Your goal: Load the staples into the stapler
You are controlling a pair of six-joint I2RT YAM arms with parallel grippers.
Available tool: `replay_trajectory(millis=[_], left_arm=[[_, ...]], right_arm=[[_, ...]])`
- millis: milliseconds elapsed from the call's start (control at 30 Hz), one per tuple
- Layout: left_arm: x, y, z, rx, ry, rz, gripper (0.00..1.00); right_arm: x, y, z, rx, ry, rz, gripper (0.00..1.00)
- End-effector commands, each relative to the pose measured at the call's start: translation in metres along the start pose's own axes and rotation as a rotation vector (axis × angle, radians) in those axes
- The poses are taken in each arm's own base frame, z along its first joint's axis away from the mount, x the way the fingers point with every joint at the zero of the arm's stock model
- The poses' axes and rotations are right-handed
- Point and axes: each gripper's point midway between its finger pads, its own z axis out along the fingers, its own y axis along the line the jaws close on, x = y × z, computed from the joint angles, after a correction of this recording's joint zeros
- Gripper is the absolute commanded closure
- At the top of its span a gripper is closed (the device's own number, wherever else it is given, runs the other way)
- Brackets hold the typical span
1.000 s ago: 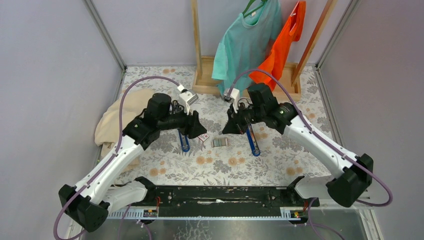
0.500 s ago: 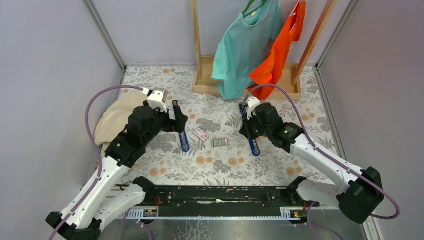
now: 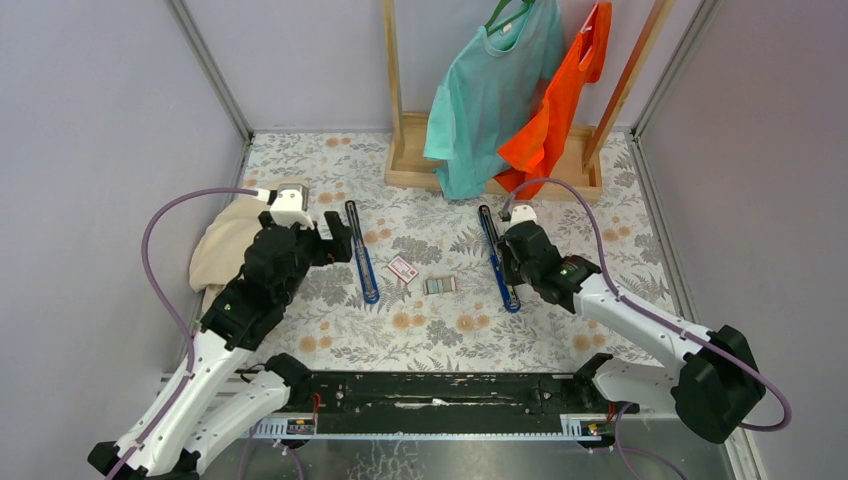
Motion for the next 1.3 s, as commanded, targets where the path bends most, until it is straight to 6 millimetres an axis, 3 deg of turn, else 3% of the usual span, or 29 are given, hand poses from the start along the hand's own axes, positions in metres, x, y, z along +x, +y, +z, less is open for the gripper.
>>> replay_trajectory(millis=[0,467,1267], left_arm=[[-0.020,0.012,-0.003,-0.064,-0.098,-0.052,0.00],[-0.022,0.018,-0.005,-0.086,-0.113,-0.071,0.00],[-0.021,0.019,-0.003,-0.085,-0.109,-0.077,0.00]], right_arm=[[-0.005,-0.011,0.009,0.082,-0.045,0.059,0.98],[0.016,-0.024,0.027,0.171,0.017,0.060,0.98],[0.035,-0.030,0.034,0.213,0.084,0.060,0.98]])
